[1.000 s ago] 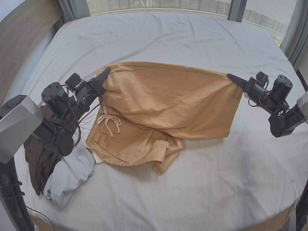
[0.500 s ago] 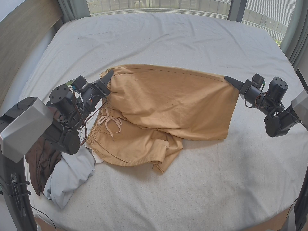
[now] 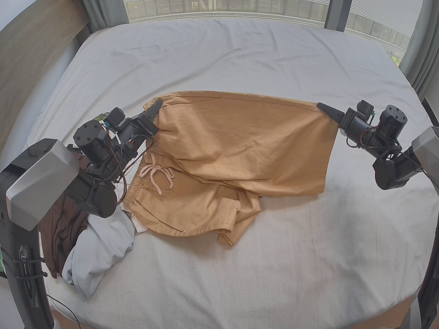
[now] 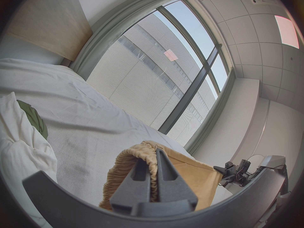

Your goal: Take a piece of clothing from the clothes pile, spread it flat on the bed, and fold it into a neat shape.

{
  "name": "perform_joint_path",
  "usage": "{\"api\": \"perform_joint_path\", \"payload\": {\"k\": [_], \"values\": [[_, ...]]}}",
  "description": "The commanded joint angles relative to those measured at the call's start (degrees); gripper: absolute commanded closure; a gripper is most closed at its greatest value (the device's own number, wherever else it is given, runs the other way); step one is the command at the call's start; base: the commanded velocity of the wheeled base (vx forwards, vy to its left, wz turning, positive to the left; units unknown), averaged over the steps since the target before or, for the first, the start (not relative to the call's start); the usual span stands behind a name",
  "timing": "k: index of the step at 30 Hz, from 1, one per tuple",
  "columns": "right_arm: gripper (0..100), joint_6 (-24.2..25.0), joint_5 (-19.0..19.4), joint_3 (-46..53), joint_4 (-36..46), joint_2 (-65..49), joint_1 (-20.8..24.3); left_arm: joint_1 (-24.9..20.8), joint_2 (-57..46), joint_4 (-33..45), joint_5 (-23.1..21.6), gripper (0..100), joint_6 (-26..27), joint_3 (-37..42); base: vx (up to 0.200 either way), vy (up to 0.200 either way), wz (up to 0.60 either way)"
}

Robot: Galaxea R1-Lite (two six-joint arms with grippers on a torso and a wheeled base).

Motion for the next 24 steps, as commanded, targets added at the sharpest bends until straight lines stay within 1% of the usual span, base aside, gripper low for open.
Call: {"api": "perform_joint_path", "payload": {"k": [1,9,10,13,14,19,23,24], "values": [[100,0.1,0.0,-1.6,0.1,1.7,0.1,0.3,0.8,0.1,0.2,100,0.0,-0.8,0.0,0.0,0.0],[100,0.1,0.0,-4.0,1.1,2.9,0.1,0.2,0.9,1.0,0.2,100,0.0,-2.2,0.0,0.0,0.0],[100,0.0,0.0,-4.0,1.4,2.9,0.2,0.2,0.9,1.2,0.2,0,0.0,-2.2,0.0,0.0,0.0],[100,0.0,0.0,-4.7,1.8,2.9,0.1,0.3,1.6,1.2,0.1,0,0.0,-2.5,0.0,0.0,0.0],[0,0.0,0.0,-4.9,1.8,3.1,0.1,0.3,1.7,1.2,0.1,0,0.0,-2.9,0.0,0.0,0.0],[0,0.0,-0.1,-6.7,1.8,3.7,0.1,0.3,2.3,1.3,0.3,0,0.0,-3.7,0.0,0.0,0.0],[0,0.0,-0.1,-6.6,1.8,3.2,0.1,0.3,2.5,1.2,1.0,0,0.0,-4.3,0.0,0.0,0.0],[0,0.0,-0.1,-6.3,1.8,3.0,0.1,0.3,2.5,1.2,1.8,0,0.0,-4.4,0.0,0.0,0.0]]}}
